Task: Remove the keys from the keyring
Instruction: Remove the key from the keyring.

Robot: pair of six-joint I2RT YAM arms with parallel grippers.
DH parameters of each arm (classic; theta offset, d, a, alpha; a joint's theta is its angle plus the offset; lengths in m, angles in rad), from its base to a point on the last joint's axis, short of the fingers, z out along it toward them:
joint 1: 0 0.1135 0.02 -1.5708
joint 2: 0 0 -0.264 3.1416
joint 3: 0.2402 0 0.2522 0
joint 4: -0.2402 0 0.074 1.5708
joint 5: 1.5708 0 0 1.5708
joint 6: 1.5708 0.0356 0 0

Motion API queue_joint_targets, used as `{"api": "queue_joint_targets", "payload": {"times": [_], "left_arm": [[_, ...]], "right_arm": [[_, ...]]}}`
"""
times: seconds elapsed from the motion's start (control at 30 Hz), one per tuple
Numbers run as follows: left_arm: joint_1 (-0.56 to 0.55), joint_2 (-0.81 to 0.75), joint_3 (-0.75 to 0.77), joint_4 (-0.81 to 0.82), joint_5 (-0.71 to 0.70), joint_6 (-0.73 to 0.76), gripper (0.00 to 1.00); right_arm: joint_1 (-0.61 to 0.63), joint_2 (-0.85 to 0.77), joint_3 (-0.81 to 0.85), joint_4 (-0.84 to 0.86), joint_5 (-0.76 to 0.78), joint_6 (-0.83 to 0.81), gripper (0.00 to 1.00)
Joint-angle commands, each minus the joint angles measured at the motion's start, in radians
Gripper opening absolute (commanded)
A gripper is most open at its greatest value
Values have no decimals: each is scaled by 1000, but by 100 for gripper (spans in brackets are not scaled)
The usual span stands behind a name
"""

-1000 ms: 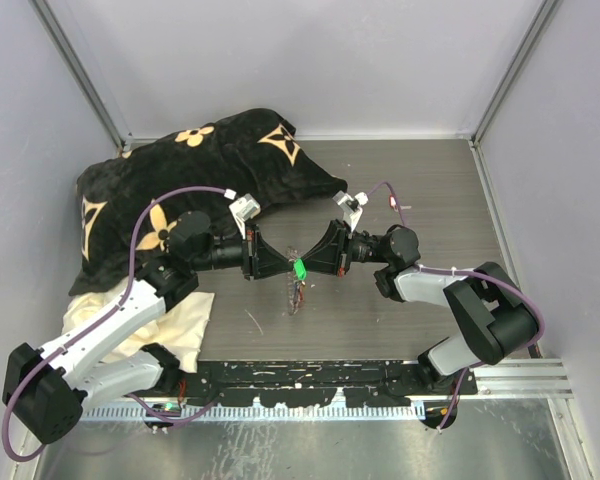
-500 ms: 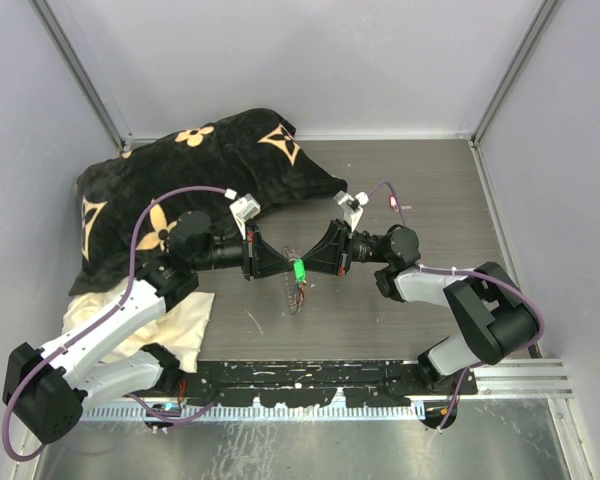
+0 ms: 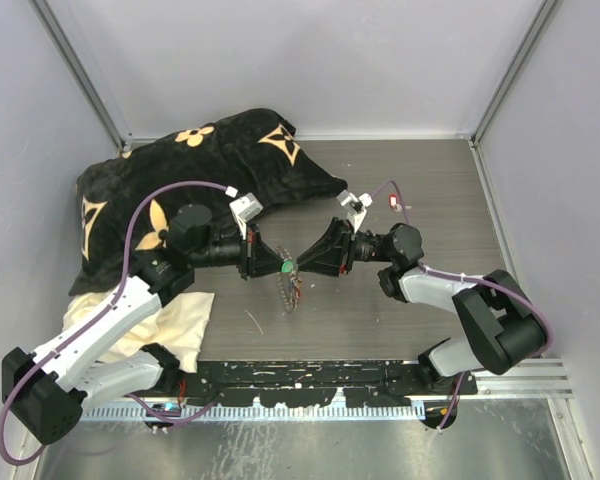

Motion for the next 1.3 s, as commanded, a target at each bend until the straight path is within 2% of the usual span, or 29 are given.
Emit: {"api": "queue_joint_targets", "payload": {"times": [0.0, 0.2, 0.27, 0.4, 0.47, 0.63, 0.83, 1.03, 1.13, 1.27], "left_arm": [[6, -6, 117, -106, -9, 96, 0], [5, 63, 289, -386, -56, 240, 0], [4, 104, 355, -487, -75, 273, 0], [-13, 190, 483, -683, -113, 327, 0], [-45, 227, 534, -766, -140, 358, 0], [-163, 323, 651, -905, -238, 473, 0], [-281, 388, 750, -991, -352, 654, 0], [-308, 376, 733, -932, -380, 729, 0], [-310, 347, 685, -842, -343, 736, 0], [-310, 345, 666, -794, -318, 725, 0]], "right_arm": [[-31, -52, 32, -101, -36, -131, 38], [-109, -122, 98, -396, -107, -350, 53], [-126, -144, 132, -503, -135, -425, 55], [-133, -158, 187, -603, -185, -484, 55], [-133, -162, 211, -658, -195, -510, 55], [-107, -153, 262, -742, -176, -594, 67], [31, -132, 311, -1071, -181, -997, 68], [21, -166, 323, -1258, -217, -1173, 63], [21, -170, 321, -1263, -235, -1181, 56], [22, -168, 310, -1145, -248, -1049, 52]]}}
